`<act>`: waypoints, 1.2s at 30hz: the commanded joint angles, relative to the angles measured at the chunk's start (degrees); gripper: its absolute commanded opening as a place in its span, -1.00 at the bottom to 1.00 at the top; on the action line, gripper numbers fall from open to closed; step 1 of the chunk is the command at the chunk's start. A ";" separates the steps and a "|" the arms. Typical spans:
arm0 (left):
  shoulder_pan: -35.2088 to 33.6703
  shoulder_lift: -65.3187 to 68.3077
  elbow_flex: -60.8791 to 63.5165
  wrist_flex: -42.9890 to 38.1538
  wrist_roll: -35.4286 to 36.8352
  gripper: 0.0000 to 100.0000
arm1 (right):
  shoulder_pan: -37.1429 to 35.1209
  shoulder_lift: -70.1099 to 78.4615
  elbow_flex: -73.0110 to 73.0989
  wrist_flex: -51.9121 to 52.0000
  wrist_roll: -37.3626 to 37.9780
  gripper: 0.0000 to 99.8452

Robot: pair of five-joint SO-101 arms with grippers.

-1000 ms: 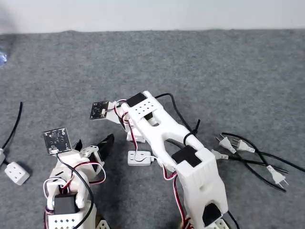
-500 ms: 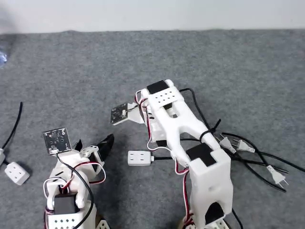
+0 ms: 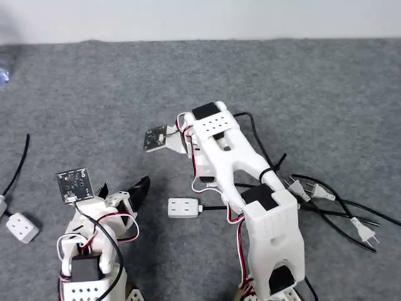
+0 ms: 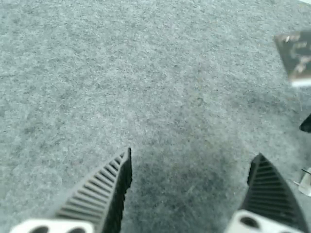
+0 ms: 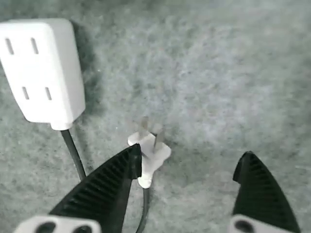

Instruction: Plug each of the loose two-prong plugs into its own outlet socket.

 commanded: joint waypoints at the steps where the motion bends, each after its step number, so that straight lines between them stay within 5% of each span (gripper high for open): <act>1: -0.18 -0.26 -0.13 0.26 0.44 -0.28 | 0.92 -0.48 -4.57 2.42 0.97 -0.56; 7: -0.26 -0.26 -0.13 0.26 0.44 -0.28 | 0.92 0.92 -4.13 1.80 0.97 -0.71; 26: 0.00 -0.26 -0.13 1.41 0.44 -0.28 | 5.67 4.44 -4.57 -6.46 0.88 -0.73; 31: 0.00 -0.26 -0.13 1.41 0.44 -0.28 | 5.14 6.20 -3.52 -6.99 0.88 -0.99; 36: 0.00 -0.26 -0.13 1.41 0.44 -0.28 | 3.38 0.57 -4.66 -1.63 0.79 -0.86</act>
